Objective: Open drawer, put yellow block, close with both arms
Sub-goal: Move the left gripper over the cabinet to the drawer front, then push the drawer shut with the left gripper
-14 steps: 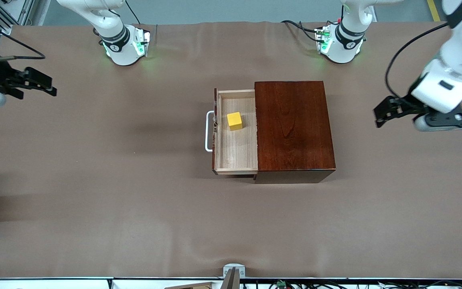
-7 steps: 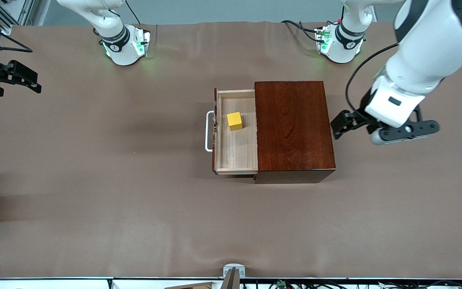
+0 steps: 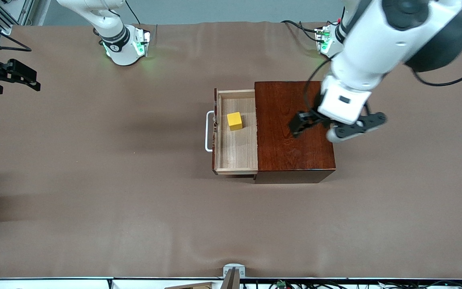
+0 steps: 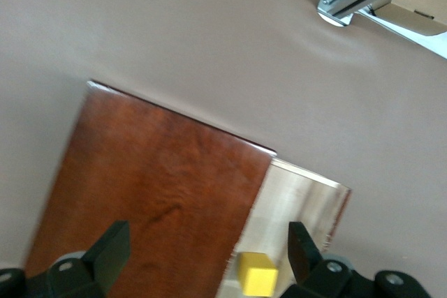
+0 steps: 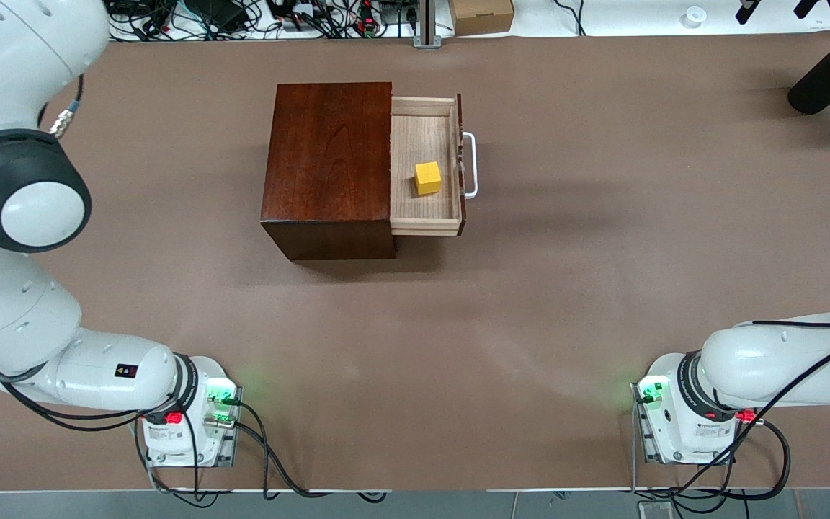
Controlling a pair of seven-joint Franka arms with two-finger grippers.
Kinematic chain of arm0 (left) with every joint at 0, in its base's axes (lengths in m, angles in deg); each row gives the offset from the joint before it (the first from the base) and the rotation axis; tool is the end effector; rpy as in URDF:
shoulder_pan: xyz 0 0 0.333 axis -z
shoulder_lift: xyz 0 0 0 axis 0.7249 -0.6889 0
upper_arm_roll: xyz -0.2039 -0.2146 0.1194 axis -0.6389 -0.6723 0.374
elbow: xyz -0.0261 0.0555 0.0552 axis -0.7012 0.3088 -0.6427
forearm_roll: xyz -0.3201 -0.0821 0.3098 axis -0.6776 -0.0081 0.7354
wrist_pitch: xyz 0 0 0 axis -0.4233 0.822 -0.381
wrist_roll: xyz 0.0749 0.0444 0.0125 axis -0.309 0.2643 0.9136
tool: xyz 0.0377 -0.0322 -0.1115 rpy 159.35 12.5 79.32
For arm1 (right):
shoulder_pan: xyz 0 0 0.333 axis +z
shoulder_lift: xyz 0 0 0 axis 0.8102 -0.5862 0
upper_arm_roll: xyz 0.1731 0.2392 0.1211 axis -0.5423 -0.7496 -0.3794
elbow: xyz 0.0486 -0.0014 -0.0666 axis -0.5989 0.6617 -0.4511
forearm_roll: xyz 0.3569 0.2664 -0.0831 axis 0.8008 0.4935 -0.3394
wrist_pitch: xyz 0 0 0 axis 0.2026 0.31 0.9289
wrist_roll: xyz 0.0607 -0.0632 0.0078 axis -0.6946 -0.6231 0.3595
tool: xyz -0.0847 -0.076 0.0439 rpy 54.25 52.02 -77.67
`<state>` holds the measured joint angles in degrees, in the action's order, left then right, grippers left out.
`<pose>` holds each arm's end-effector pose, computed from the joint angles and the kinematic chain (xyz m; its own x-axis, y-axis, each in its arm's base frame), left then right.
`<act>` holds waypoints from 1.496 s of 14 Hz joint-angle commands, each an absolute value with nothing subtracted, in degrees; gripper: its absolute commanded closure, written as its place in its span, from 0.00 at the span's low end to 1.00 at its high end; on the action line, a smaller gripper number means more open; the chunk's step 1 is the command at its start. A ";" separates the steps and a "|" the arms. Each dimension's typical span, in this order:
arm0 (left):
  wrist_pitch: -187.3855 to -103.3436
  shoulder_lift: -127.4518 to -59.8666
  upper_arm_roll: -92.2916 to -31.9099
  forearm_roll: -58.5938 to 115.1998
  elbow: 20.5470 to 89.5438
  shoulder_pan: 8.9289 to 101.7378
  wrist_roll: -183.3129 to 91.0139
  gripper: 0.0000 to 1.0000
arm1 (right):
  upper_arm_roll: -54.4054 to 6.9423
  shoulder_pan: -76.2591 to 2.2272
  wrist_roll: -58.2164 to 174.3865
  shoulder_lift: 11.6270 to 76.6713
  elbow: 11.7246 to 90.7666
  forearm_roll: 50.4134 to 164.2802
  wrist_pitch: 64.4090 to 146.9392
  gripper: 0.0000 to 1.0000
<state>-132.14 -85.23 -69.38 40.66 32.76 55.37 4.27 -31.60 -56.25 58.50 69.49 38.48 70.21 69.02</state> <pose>0.6241 -0.3681 0.5727 0.9133 0.4049 0.0447 0.3896 -0.9001 0.1948 0.5831 0.0028 0.6518 0.9918 0.0846 -0.0960 0.0847 -0.9964 -0.0027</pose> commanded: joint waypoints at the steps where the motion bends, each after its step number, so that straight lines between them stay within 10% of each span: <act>1: -135.67 -88.51 -68.91 40.46 30.57 59.54 13.28 0.00 | -32.17 -57.28 57.49 69.46 37.39 69.71 68.28 0.00; 6: -146.13 -94.74 -65.24 43.35 28.11 70.42 32.88 0.00 | -32.17 -57.02 57.67 69.46 37.48 69.80 68.10 0.00; 16: -163.19 -110.73 -35.36 43.62 20.56 104.27 64.00 0.00 | -32.17 -57.19 57.67 69.46 37.57 69.80 67.57 0.00; 21: -166.36 -114.00 -34.11 43.62 20.02 108.06 74.82 0.00 | -32.17 -57.19 57.67 69.46 37.57 69.80 67.22 0.00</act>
